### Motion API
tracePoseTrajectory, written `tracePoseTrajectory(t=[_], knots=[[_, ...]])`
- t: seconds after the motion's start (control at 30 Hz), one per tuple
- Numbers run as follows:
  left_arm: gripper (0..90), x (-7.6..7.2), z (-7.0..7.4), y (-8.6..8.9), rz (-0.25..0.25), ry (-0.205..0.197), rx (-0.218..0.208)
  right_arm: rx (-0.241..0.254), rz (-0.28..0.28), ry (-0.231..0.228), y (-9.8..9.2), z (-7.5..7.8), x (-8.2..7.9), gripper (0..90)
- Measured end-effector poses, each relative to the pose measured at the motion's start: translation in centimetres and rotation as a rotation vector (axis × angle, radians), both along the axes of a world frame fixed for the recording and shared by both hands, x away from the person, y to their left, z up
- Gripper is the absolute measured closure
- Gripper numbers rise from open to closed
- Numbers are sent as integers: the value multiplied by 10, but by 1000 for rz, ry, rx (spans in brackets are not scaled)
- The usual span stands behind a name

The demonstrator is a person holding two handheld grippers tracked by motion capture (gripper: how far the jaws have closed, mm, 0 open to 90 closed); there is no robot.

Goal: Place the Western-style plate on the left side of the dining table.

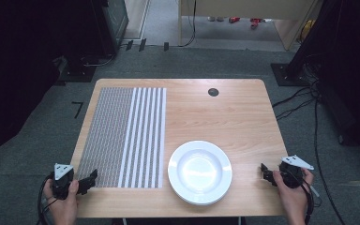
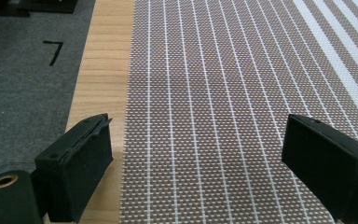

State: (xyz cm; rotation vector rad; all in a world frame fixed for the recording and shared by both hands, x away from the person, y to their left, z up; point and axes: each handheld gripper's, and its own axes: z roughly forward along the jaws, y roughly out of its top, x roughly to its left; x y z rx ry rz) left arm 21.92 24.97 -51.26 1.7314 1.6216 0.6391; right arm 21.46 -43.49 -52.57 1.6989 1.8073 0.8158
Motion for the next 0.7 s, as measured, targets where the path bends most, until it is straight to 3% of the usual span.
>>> tracePoseTrajectory(t=[0.17, 0.3, 0.6, 0.7], knots=[[85, -5, 4, -1, 26, -33, -16, 0, -6, 2, 0, 0, -2, 135], [85, -6, 7, -4, 10, -58, -39, 0, -6, 2, 0, 0, -2, 135], [85, 1, 7, -16, -27, -43, -52, -1, -13, 2, 1, 0, 0, 126], [85, 5, 9, -19, -39, -44, -83, -1, -13, 2, 1, 0, 0, 126]])
